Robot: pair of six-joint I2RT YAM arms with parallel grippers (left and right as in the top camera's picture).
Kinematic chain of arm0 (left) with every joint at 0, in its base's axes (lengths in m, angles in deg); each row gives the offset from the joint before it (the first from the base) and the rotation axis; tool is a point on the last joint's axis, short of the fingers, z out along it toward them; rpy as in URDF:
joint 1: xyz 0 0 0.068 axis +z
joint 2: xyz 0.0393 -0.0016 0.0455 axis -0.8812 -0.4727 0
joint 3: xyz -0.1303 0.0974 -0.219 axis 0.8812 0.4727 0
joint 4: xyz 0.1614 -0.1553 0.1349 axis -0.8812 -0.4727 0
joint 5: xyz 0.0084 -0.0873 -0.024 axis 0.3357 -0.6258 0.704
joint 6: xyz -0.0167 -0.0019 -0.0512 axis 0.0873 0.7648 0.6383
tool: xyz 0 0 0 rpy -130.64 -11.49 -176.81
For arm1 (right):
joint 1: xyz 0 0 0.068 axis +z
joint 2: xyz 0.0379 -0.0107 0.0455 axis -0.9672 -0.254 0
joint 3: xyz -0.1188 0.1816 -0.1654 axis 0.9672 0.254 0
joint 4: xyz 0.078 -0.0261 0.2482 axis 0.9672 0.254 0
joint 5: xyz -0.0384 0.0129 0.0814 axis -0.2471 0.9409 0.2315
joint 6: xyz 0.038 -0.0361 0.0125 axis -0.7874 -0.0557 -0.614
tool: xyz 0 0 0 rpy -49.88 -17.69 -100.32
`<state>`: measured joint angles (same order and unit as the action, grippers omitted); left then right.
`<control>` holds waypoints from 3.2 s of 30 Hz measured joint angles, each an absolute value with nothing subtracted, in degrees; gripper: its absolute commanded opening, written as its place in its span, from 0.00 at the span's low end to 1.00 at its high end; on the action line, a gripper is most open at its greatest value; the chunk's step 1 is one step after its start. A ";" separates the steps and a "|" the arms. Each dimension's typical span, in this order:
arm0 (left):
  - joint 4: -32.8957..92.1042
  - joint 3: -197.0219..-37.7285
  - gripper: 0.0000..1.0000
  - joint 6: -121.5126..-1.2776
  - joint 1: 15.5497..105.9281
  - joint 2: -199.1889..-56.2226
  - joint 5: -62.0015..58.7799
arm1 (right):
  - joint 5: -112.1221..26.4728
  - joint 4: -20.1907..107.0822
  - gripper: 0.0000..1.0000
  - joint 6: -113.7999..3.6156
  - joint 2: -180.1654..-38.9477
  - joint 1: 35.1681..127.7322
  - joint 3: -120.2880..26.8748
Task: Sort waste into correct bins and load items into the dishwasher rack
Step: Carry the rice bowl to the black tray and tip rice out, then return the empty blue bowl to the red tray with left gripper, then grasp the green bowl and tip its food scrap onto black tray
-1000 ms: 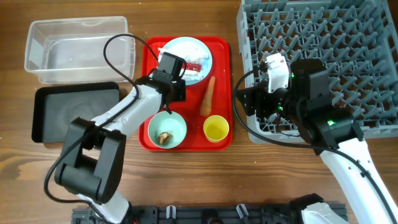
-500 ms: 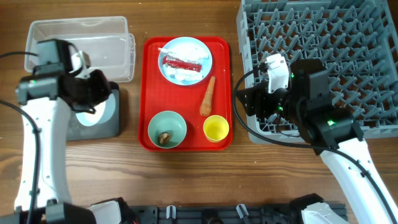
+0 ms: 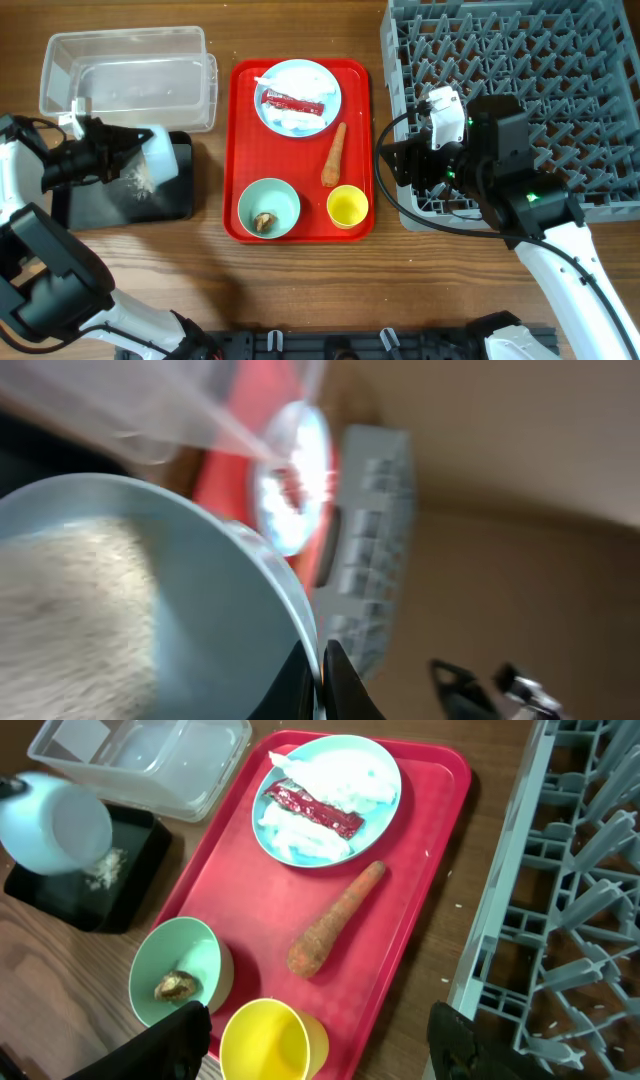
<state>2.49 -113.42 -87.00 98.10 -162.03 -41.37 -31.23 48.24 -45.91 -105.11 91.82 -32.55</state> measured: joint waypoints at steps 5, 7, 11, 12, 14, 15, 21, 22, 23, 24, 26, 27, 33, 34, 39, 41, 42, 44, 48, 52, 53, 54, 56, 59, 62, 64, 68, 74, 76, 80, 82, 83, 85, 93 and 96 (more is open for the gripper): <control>2.21 -113.42 0.04 -87.11 100.29 -162.03 -52.25 | -31.23 50.32 0.72 -45.91 -105.11 91.84 -32.55; 1.86 -113.42 0.04 -87.13 101.84 -162.03 -54.79 | -31.23 50.58 0.72 -45.91 -105.13 91.82 -32.55; -0.18 -113.42 0.04 -87.13 105.14 -162.03 -58.83 | -31.23 50.78 0.72 -45.91 -105.13 91.84 -32.55; -0.83 -113.42 0.04 -87.13 105.47 -162.03 -59.27 | -31.23 50.78 0.72 -45.91 -105.11 91.82 -32.55; -1.16 -113.42 0.04 -87.15 105.69 -162.03 -59.66 | -31.23 50.78 0.72 -45.91 -105.13 91.82 -32.55; -1.36 -113.42 0.04 -87.15 105.69 -162.03 -59.84 | -31.23 50.78 0.72 -45.91 -105.13 91.82 -32.55; -2.47 -113.42 0.04 -87.15 105.69 -162.03 -59.88 | -31.23 50.82 0.72 -45.91 -105.11 91.84 -32.55; -2.97 -113.42 0.04 -87.13 105.69 -162.03 -59.90 | -31.23 50.82 0.72 -45.93 -105.13 91.82 -32.55; -3.32 -113.42 0.04 -87.15 105.69 -162.03 -60.06 | -31.23 50.82 0.72 -45.91 -105.11 91.84 -32.55; -4.28 -113.42 0.04 -87.20 105.69 -162.03 -60.14 | -31.23 50.89 0.72 -45.91 -105.13 91.82 -32.55; -6.21 -113.42 0.04 -87.59 105.69 -162.03 -60.38 | -31.23 50.91 0.72 -45.93 -105.11 91.82 -32.55; -8.59 -113.48 0.04 -88.27 105.69 -162.03 -60.65 | -31.23 50.91 0.72 -45.91 -105.13 91.82 -32.55; -13.05 -113.42 0.04 -92.92 105.34 -161.97 -58.15 | -31.23 50.28 0.73 -45.91 -105.13 91.84 -32.55; -13.12 -113.42 0.04 -93.05 104.27 -161.62 -56.43 | -31.23 49.69 0.73 -45.93 -105.11 91.82 -32.55; -2.80 -113.73 0.04 -91.83 91.15 -150.45 -50.29 | -31.25 49.05 0.73 -45.93 -105.13 91.82 -32.55; 6.47 -114.84 0.04 -85.65 81.47 -145.01 -40.82 | -31.27 48.96 0.73 -45.93 -105.15 91.84 -32.55; 10.29 -115.32 0.04 -81.43 74.02 -142.25 -33.37 | -31.40 49.07 0.73 -45.93 -105.17 91.82 -32.55; 14.91 -115.56 0.04 -76.40 63.66 -140.13 -19.10 | -31.43 49.25 0.73 -45.93 -105.17 91.84 -32.55; 17.40 -115.80 0.04 -71.09 39.64 -144.22 20.46 | -31.45 49.40 0.73 -45.93 -105.22 91.84 -32.55; 17.35 -115.78 0.04 -70.45 31.83 -156.63 34.08 | -31.47 49.47 0.73 -45.93 -105.22 91.82 -32.55; 16.94 -115.78 0.04 -70.19 31.77 -158.75 35.26 | -31.45 49.77 0.73 -45.93 -105.22 91.84 -32.55; 15.67 -115.78 0.05 -69.65 31.77 -162.03 36.70 | -31.47 50.28 0.73 -45.91 -105.22 91.84 -32.55; 14.77 -115.78 0.37 -69.60 31.77 -163.93 37.51 | -31.47 50.52 0.73 -45.91 -105.22 91.82 -32.55; 14.51 -115.80 0.57 -68.86 31.77 -164.85 38.15 | -31.47 50.49 0.73 -45.91 -105.22 91.84 -32.55; 4.50 -119.45 0.61 -68.01 31.77 -164.87 36.77 | -31.47 50.56 0.73 -45.91 -105.22 91.84 -32.55; -0.61 -124.76 0.81 -66.37 31.77 -163.78 34.78 | -31.49 50.54 0.73 -45.91 -105.22 91.84 -32.55; -5.68 -125.99 0.78 -62.48 30.22 -156.85 27.52 | -31.62 50.52 0.73 -45.91 -105.22 91.84 -32.55; 5.00 -110.56 0.60 -58.61 27.66 -157.35 25.97 | -32.76 50.52 0.73 -45.91 -105.22 91.82 -32.55; 9.00 -106.62 0.50 -57.54 27.59 -157.38 25.89 | -32.93 50.71 0.73 -45.91 -105.22 91.82 -32.55; 14.77 -100.96 0.12 -56.55 27.59 -157.38 25.84 | -32.93 50.89 0.73 -45.91 -105.22 91.82 -32.55; 15.47 -100.28 0.04 -56.47 27.59 -157.38 25.89 | -32.93 50.91 0.73 -45.91 -105.22 91.84 -32.55; 15.95 -100.28 0.04 -56.44 27.59 -157.35 25.99 | -32.93 50.89 0.73 -45.91 -105.22 91.84 -32.55; 16.06 -100.28 0.04 -56.31 27.59 -157.25 26.10 | -32.93 50.95 0.73 -45.91 -105.22 91.84 -32.55; 5.14 -113.09 0.04 -55.99 33.28 -147.28 21.75 | -32.93 50.98 0.73 -45.91 -105.22 91.84 -32.55; 2.60 -113.99 0.04 -58.32 44.66 -140.74 20.33 | -32.93 51.00 0.73 -45.91 -105.22 91.84 -32.55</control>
